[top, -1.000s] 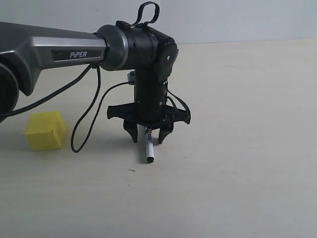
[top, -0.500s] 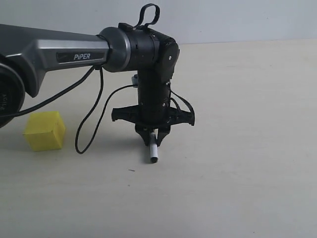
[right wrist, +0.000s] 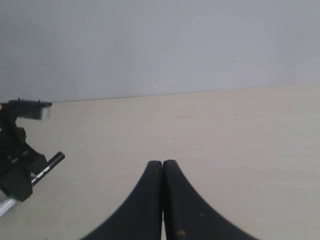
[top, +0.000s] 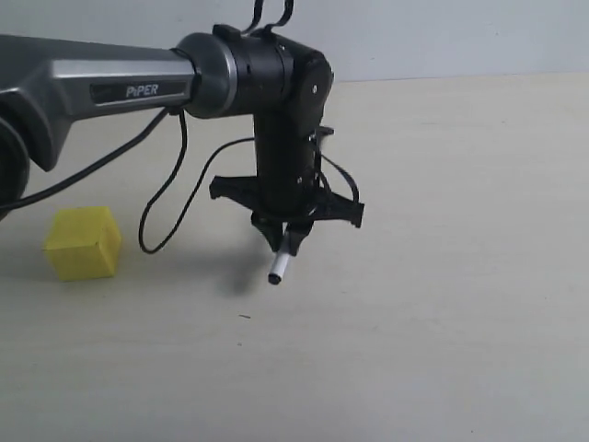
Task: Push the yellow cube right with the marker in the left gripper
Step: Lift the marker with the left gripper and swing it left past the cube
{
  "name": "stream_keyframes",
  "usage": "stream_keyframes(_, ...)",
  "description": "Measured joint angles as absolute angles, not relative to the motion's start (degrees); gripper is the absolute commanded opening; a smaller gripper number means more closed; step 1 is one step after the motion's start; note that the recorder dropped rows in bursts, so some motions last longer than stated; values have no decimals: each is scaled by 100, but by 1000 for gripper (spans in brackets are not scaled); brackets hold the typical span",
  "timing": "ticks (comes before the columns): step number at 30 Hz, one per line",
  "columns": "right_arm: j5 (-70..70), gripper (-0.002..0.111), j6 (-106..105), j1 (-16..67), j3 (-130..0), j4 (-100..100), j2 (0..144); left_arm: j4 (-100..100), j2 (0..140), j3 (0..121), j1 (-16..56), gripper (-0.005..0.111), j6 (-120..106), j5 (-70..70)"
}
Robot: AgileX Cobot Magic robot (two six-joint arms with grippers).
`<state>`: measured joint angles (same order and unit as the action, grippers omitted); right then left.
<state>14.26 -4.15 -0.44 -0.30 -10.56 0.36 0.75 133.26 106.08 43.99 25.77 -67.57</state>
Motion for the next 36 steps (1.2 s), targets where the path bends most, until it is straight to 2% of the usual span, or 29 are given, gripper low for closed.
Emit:
stream_keyframes(13,1426,0,-415,-44,-30,-1056,36,0,12099,10905,4324,0,786,-6757)
stream_keyframes(36,1426,0,-415,-44,-30,-1056,36,-107,11557,10892,4324,0,-421,-7005)
